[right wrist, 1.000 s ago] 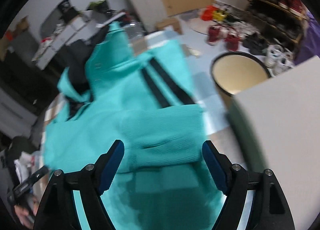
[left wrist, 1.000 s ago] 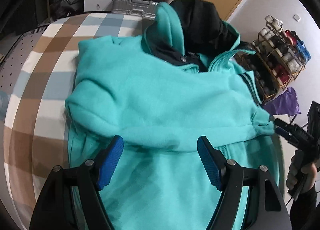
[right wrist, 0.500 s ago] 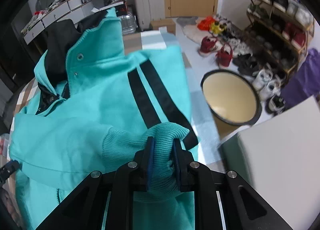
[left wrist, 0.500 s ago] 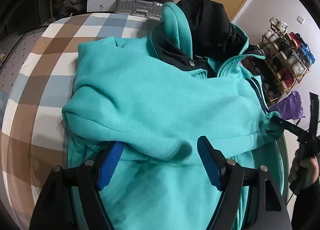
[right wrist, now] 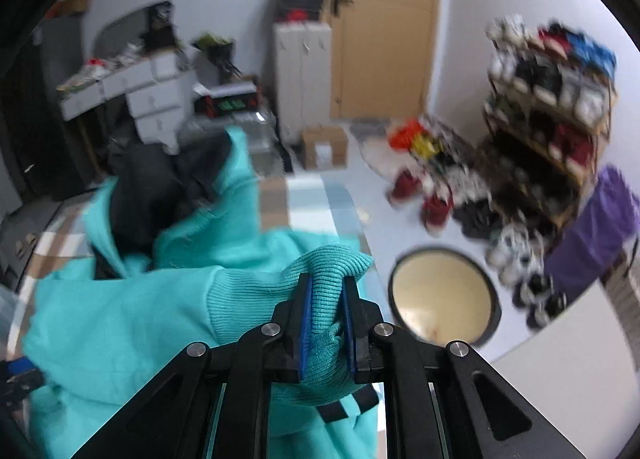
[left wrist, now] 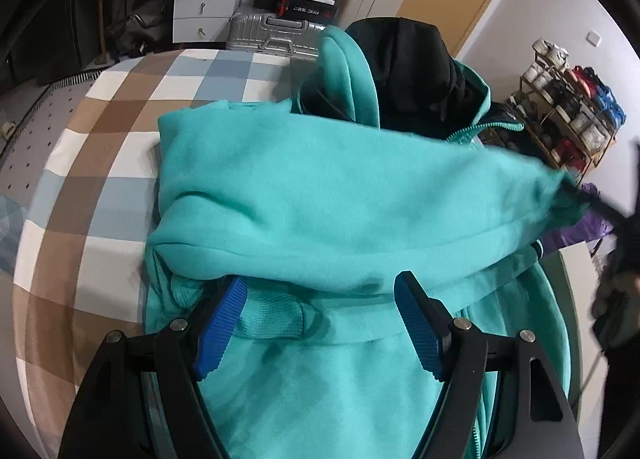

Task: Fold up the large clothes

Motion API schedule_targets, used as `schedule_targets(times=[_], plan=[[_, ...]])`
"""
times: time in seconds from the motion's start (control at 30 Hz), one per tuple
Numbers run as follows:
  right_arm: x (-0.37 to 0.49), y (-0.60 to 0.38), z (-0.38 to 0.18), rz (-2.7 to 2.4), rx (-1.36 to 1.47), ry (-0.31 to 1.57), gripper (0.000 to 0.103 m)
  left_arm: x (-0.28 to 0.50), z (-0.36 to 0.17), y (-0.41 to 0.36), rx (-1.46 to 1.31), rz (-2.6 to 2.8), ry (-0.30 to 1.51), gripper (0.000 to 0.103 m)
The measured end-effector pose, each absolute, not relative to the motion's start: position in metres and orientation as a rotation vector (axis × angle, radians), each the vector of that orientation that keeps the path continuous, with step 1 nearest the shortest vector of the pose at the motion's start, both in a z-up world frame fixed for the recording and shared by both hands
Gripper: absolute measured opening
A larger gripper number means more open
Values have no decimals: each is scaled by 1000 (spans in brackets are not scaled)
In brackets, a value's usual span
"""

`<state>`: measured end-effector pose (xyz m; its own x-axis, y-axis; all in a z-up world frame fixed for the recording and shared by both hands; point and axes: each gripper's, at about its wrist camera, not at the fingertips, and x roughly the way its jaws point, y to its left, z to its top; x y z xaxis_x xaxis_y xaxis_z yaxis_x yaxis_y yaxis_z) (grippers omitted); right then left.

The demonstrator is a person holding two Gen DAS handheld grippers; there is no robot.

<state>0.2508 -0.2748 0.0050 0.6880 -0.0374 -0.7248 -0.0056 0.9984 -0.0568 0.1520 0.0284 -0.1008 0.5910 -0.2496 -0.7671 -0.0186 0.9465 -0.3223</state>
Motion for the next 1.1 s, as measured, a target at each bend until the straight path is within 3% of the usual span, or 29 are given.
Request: schedule_targets(times=[0.1, 0.13, 0.2, 0.27, 0.43, 0.53, 0.83, 0.9, 1.1], plan=[[268, -277, -51, -18, -59, 1039, 15, 156, -106, 33, -329, -126, 960, 72], [267, -279, -59, -27, -68, 1060, 20, 157, -106, 35, -333, -125, 961, 72], [262, -284, -58, -16, -64, 1028, 25, 157, -104, 37, -335, -100, 972, 72], [258, -290, -51, -35, -61, 1016, 49, 155, -100, 40, -345, -102, 959, 72], [239, -285, 0, 26, -28, 857, 51, 154, -87, 42, -369, -118, 905, 72], [235, -257, 21, 140, -48, 790, 74, 162, -86, 35, -361, -148, 896, 72], [267, -177, -58, 207, -214, 1039, 73, 183, -126, 25, -272, -87, 1048, 72], [273, -176, -82, 148, -259, 1102, 77, 187, -138, 24, -249, -91, 1094, 72], [275, -177, -93, 104, -279, 1168, 77, 175, -112, 19, -220, -90, 1096, 72]])
